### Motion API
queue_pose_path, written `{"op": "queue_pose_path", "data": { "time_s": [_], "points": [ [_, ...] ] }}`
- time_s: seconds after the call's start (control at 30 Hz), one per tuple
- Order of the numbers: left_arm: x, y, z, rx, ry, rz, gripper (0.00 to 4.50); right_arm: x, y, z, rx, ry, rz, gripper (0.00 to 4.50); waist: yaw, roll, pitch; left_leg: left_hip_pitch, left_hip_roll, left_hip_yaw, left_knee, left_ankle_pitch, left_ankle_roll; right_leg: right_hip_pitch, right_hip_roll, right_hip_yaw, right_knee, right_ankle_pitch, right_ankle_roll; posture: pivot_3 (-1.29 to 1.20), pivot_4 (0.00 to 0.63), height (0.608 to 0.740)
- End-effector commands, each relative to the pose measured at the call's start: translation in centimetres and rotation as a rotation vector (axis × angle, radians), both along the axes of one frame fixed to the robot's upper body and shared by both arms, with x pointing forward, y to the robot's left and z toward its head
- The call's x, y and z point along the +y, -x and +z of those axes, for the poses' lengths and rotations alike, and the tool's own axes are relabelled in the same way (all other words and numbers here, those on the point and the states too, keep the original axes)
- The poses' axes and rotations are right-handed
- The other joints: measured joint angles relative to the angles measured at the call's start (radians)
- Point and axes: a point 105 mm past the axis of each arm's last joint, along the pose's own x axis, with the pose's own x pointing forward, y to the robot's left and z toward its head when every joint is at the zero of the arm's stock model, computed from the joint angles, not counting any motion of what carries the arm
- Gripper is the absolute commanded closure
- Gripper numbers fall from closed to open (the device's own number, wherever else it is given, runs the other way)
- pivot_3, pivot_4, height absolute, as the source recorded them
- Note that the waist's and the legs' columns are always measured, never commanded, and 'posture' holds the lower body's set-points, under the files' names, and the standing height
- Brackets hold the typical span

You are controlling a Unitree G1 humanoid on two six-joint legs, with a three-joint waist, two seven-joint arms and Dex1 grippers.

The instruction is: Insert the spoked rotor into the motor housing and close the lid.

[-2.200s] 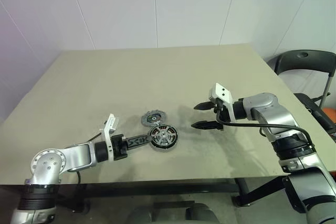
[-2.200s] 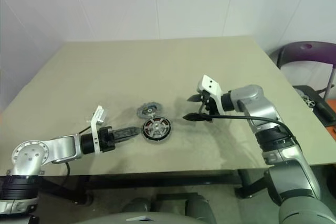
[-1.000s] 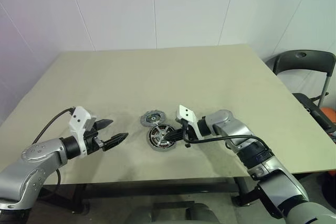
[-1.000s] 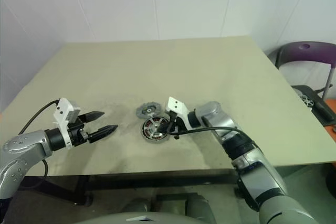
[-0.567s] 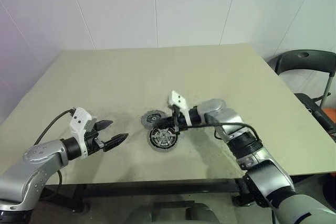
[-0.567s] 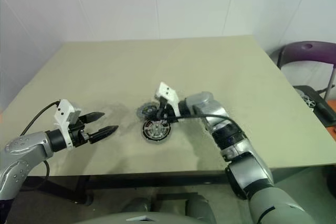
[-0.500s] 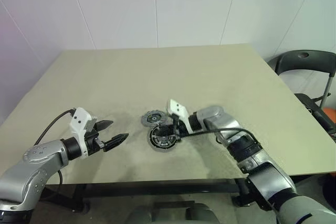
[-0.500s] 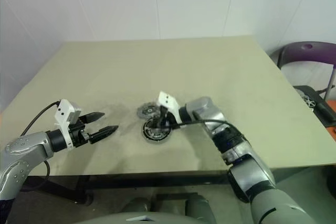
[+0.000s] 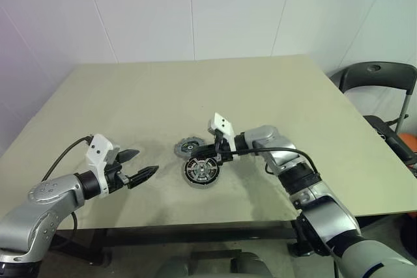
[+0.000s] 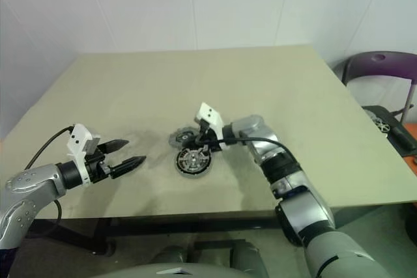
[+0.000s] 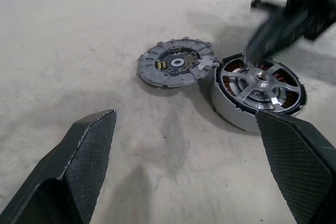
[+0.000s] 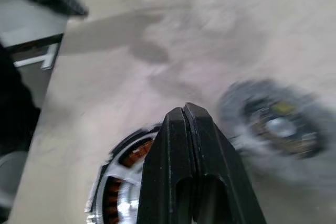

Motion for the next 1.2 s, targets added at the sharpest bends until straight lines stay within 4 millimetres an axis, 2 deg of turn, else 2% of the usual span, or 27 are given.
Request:
{"op": "queue_pose_path", "data": {
  "time_s": [0.03,0.17,0.3,0.37,0.53,0.7,0.83,0.93,1.07,1.2],
  "points": [
    [0.0,-0.2,1.3,-0.059,-0.010,-0.001,0.00,-0.2,-0.3,2.5,-0.027,-0.076,0.013,4.49,0.001,0.000,0.000,-0.001,0.000,0.000,0.000,0.000,0.000,-0.001,0.000,0.000,0.000,0.000,0.000,0.00,0.000,0.740],
    [0.0,-0.2,1.2,-0.060,-0.008,0.001,0.00,-1.0,0.7,0.2,0.013,0.005,0.048,4.49,0.000,0.000,0.000,-0.004,0.000,0.000,0.000,0.000,0.000,-0.003,0.000,0.000,0.000,0.000,0.000,0.00,0.000,0.740],
    [0.0,-0.3,1.2,-0.060,-0.005,0.003,0.00,-1.0,2.2,-3.6,0.030,0.156,0.105,4.49,-0.002,0.000,0.000,-0.004,0.000,0.001,0.000,0.000,0.000,-0.003,0.000,0.000,0.000,0.000,0.000,0.00,0.000,0.740],
    [0.0,-0.4,1.2,-0.061,-0.005,0.003,0.00,-0.7,2.2,-3.8,0.029,0.159,0.104,4.49,-0.005,0.001,0.000,-0.003,0.000,0.001,0.000,0.000,0.000,-0.003,0.000,0.001,0.000,0.000,0.000,0.00,0.000,0.740],
    [0.1,-0.5,1.2,-0.062,-0.006,0.005,0.00,0.0,0.9,-1.1,-0.043,0.075,0.069,4.49,-0.005,0.001,0.000,0.001,0.000,0.001,0.001,0.000,0.000,0.001,0.001,0.000,0.001,0.000,0.000,0.00,0.000,0.740],
    [0.2,-0.5,1.1,-0.061,-0.017,0.006,0.00,-1.0,0.0,2.8,-0.174,0.082,0.121,4.49,-0.002,0.002,0.001,-0.003,0.000,0.001,0.002,0.000,0.000,-0.002,0.000,0.000,0.001,0.000,0.000,0.00,0.000,0.740],
    [0.0,-0.5,1.0,-0.061,-0.020,0.004,0.00,-1.9,-0.2,4.5,-0.242,0.137,0.187,4.49,0.001,0.002,0.001,-0.004,0.000,0.000,0.000,0.000,0.000,-0.004,-0.001,0.000,0.000,0.000,0.000,0.00,0.000,0.740],
    [-0.1,-0.4,0.9,-0.060,-0.018,0.001,0.00,-3.3,-0.1,4.7,-0.353,0.293,0.310,3.90,0.001,0.002,0.001,-0.004,0.000,0.000,0.000,0.000,0.000,-0.004,-0.001,0.000,0.000,0.000,0.000,0.00,0.000,0.740],
    [0.0,-0.3,0.8,-0.060,-0.019,0.002,0.00,-4.6,0.5,4.4,-0.468,0.458,0.500,2.58,-0.001,0.002,0.001,-0.004,-0.001,0.002,0.000,0.000,0.000,-0.003,-0.001,0.000,0.000,0.000,0.000,0.00,0.000,0.740],
    [0.1,-0.3,0.7,-0.061,-0.019,0.005,0.00,-4.4,0.8,4.6,-0.575,0.519,0.647,1.19,-0.005,0.002,0.001,-0.004,0.000,0.003,0.000,0.000,0.000,-0.004,0.000,0.000,0.000,0.000,0.000,0.00,0.000,0.740]
  ]
}}
